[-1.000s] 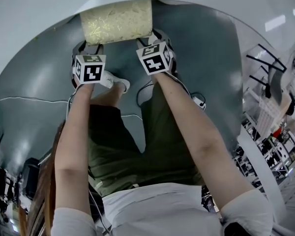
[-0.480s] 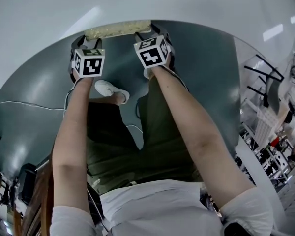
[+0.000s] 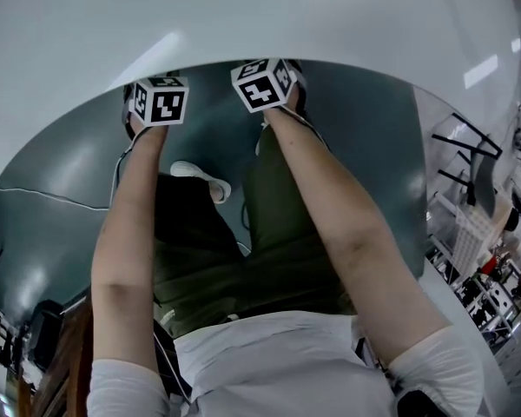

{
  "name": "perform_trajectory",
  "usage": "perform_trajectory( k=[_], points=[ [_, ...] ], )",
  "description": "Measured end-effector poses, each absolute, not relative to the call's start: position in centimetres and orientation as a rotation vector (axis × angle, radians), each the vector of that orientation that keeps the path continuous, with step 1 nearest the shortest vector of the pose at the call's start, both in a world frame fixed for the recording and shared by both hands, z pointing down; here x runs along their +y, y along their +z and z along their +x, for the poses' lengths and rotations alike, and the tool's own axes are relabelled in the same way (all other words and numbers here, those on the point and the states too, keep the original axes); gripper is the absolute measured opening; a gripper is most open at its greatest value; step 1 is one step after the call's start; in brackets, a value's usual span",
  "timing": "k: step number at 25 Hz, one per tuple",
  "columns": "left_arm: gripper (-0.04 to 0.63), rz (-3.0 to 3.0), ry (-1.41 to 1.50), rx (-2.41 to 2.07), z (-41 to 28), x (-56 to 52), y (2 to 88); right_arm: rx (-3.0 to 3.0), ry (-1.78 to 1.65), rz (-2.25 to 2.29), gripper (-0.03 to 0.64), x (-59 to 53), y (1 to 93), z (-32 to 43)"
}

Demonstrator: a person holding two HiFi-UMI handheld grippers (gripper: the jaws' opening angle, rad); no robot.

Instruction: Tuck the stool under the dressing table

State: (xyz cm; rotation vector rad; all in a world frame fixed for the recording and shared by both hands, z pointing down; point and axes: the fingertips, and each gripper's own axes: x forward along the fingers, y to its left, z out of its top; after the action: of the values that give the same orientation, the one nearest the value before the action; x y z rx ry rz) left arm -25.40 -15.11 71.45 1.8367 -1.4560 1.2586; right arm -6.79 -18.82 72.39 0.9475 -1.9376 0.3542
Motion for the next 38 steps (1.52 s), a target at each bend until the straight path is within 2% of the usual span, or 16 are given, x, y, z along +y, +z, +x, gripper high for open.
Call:
perform_trajectory(
  k=[4, 5, 10, 12, 15, 18, 19, 27, 38],
  points=[
    [0.242, 1.825, 1.273, -1.491, -25.8, -15.6, 71.3, -1.936, 0.352, 0.943, 0.296, -19.4, 72.5, -7.0],
    [0.220, 1.817, 1.286, -1.507, -25.9, -15.4, 71.1, -1.944, 0.348, 0.946, 0.293, -19.4, 72.2, -7.1],
    [0.178, 1.814, 1.299, -1.520, -24.6, -13.5, 68.6, -1.999, 0.279, 0.972, 0.234, -18.1, 68.5, -5.8],
    [0.141, 1.829, 1.298, -1.518, -24.3, -12.5, 67.5, -2.020, 0.248, 0.974, 0.206, -17.0, 67.0, -5.6],
    [0.018, 1.844, 1.258, -1.521, -23.8, -10.8, 65.7, -2.038, 0.232, 0.977, 0.141, -15.2, 65.4, -5.2],
    [0.003, 1.849, 1.176, -1.504, -23.3, -8.9, 63.8, -2.068, 0.199, 1.014, 0.031, -13.9, 62.7, -5.0],
    [0.003, 1.851, 1.147, -1.496, -23.2, -8.2, 63.0, -2.080, 0.199, 1.025, 0.012, -13.4, 61.6, -5.0],
    [0.002, 1.922, 0.969, -1.474, -22.2, -4.5, 56.3, -2.160, 0.215, 1.005, 0.011, -9.1, 55.0, -5.7],
    [0.002, 1.979, 0.760, -1.407, -23.6, -0.9, 44.4, -2.283, 0.372, 1.062, 0.011, -4.0, 41.3, -7.3]
  ],
)
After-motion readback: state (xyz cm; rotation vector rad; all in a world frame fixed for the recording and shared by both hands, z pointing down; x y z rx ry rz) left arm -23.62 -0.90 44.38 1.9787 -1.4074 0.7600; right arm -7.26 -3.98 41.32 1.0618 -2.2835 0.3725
